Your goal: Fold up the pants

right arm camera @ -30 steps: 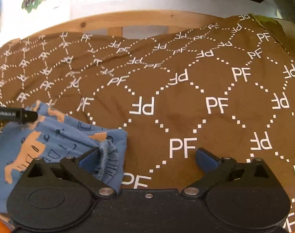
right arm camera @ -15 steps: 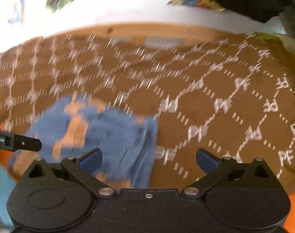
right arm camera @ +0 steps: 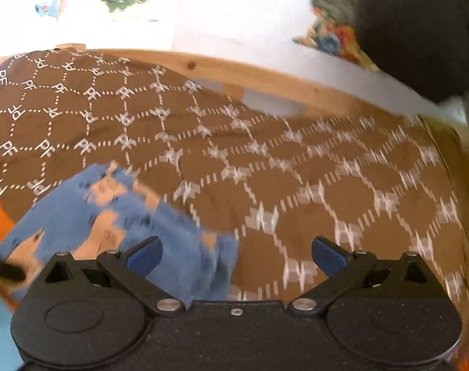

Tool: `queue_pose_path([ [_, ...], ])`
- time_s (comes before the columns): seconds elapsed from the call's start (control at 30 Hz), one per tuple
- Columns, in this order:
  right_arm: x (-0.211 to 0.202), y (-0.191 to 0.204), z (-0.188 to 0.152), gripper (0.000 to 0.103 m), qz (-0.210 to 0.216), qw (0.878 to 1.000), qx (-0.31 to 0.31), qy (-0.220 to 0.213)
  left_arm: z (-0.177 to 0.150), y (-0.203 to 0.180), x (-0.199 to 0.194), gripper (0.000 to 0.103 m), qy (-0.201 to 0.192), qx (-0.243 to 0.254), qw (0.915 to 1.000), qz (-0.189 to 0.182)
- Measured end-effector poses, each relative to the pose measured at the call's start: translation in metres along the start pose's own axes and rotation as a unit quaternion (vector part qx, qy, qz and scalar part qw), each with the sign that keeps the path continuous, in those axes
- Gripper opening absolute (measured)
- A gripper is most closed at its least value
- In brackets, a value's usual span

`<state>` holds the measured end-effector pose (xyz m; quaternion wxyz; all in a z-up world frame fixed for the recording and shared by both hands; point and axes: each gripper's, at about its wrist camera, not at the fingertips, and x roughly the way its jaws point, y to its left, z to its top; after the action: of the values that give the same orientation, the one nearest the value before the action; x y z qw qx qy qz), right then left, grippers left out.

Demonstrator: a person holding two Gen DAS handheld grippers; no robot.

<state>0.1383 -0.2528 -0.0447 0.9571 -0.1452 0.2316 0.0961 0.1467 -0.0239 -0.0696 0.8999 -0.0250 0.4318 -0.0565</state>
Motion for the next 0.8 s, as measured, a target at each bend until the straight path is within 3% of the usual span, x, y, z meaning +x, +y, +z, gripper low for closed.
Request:
queue_pose_path([
  [0.17,0.059,0.003,-0.003,0.102,-0.006,0.998,-0.044,0.049,-0.004,-0.002,0.000,0.103,-0.009,0.007,0.9999,0.007],
  [0.3,0.073,-0.018,-0.016,0.102,-0.052,0.997,-0.043,0.046,-0.005,-0.002,0.000,0.103,-0.012,0.009,0.9999,0.007],
  [0.33,0.074,-0.024,-0.016,0.102,-0.042,0.997,-0.027,0.051,-0.005,-0.002,0.001,0.103,-0.013,0.010,0.9998,0.008],
  [0.47,0.050,-0.010,-0.007,0.102,-0.041,0.998,-0.053,0.021,-0.005,-0.002,0.001,0.103,-0.014,0.010,0.9998,0.010],
  [0.53,0.032,-0.002,-0.003,0.102,-0.007,0.999,-0.043,0.009,-0.005,-0.002,0.001,0.103,-0.012,0.007,0.9999,0.008],
  [0.6,0.019,0.008,-0.006,0.102,0.016,0.999,-0.036,0.023,-0.004,-0.001,0.000,0.103,-0.011,0.005,0.9999,0.007],
  [0.8,-0.017,0.024,-0.051,0.102,0.009,0.997,-0.039,0.063,-0.004,-0.003,-0.001,0.103,-0.007,0.001,0.9999,0.008],
])
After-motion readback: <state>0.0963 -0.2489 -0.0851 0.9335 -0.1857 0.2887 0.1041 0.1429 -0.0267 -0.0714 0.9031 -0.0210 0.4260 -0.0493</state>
